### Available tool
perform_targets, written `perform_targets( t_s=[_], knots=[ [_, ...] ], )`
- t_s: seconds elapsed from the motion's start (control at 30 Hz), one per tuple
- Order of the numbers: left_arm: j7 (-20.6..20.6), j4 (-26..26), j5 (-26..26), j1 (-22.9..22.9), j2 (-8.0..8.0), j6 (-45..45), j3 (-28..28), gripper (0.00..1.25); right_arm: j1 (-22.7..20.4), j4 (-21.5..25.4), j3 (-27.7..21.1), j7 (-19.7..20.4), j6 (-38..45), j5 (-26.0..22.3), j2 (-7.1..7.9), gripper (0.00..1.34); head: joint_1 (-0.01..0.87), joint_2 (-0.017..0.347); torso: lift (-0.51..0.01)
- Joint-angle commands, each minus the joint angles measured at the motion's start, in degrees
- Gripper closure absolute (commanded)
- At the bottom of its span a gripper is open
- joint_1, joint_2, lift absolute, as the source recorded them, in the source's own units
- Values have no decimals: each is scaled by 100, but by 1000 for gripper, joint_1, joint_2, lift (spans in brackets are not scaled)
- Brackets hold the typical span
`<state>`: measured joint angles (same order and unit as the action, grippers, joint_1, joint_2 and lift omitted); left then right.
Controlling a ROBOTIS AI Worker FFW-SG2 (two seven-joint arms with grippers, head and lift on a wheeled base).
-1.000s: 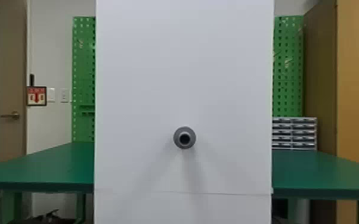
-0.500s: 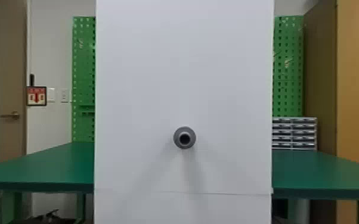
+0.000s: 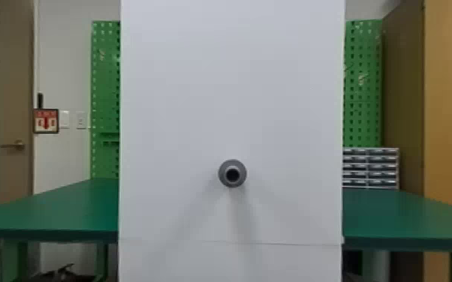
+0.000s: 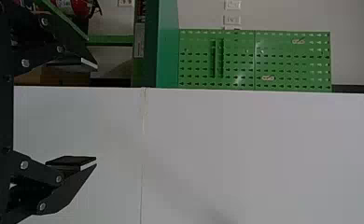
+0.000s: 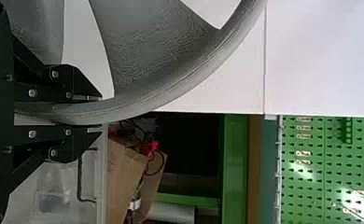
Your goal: Hold the wheel and insert it
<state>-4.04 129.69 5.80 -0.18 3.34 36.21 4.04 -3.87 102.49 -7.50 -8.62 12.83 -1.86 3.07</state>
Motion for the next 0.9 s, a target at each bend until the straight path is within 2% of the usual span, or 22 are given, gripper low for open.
perform_targets(
  t_s=[0.0,0.2,0.57,0.87],
  knots=[
    [0,-5,0,0,0,0,0,532,150,473,-68,1,536,186,-79,1177,5,91,-480],
    [0,4,0,9,0,0,0,532,422,939,-94,1,1064,186,-105,1177,5,91,-480],
    [0,-5,0,0,0,0,-9,532,1072,1774,-235,1,2628,291,-220,1177,5,91,-480],
    [0,-5,-9,0,9,0,-9,532,1573,2152,-243,1,3613,318,-202,1177,5,92,-480]
  ],
)
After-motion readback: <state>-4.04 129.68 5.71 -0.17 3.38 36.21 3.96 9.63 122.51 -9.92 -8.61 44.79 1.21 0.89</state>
